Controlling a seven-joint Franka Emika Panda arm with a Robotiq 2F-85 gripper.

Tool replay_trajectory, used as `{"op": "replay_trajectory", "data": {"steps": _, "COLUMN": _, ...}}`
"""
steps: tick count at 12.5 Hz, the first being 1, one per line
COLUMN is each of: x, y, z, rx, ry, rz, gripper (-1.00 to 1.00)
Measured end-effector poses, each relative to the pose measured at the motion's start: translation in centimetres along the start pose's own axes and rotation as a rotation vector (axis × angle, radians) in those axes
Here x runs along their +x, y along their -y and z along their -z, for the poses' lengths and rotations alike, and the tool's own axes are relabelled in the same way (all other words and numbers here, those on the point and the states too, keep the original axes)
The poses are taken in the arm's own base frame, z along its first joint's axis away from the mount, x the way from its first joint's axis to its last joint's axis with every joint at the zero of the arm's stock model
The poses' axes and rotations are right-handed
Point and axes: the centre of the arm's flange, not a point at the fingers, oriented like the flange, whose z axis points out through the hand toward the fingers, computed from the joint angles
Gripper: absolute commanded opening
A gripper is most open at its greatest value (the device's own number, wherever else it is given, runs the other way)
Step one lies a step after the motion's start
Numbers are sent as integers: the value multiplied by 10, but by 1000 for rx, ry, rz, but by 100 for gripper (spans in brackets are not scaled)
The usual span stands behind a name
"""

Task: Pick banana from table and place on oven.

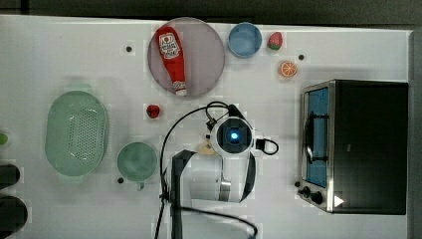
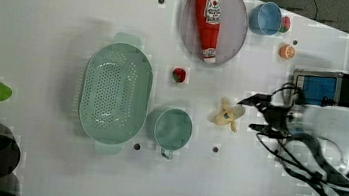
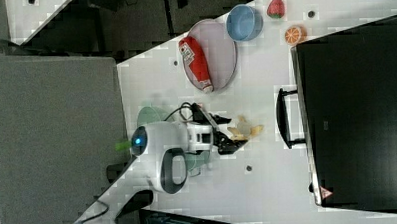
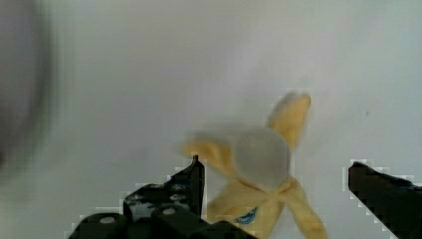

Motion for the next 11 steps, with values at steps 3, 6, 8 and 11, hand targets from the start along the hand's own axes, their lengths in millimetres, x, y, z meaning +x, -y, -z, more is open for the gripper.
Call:
{"op": "replay_trajectory", "data": {"steps": 3, "x": -9, "y": -13, "z": -49, "rx": -44, "ry": 19, "rz": 19, "gripper": 93}}
{"op": "replay_trajectory", "data": {"steps": 6, "x": -11, "y": -13, "z": -56, "rx": -26, "ry": 7, "rz": 0, "gripper": 18}}
{"op": "replay_trajectory", "data": {"steps": 8, "x": -7, "y": -12, "z": -49, "rx": -16, "ry": -4, "rz": -3, "gripper": -28}}
{"op": "replay_trajectory", "data": {"steps": 11, "x": 0, "y": -1, "z": -35, "rx": 10, "ry": -10, "rz": -5, "gripper": -64}}
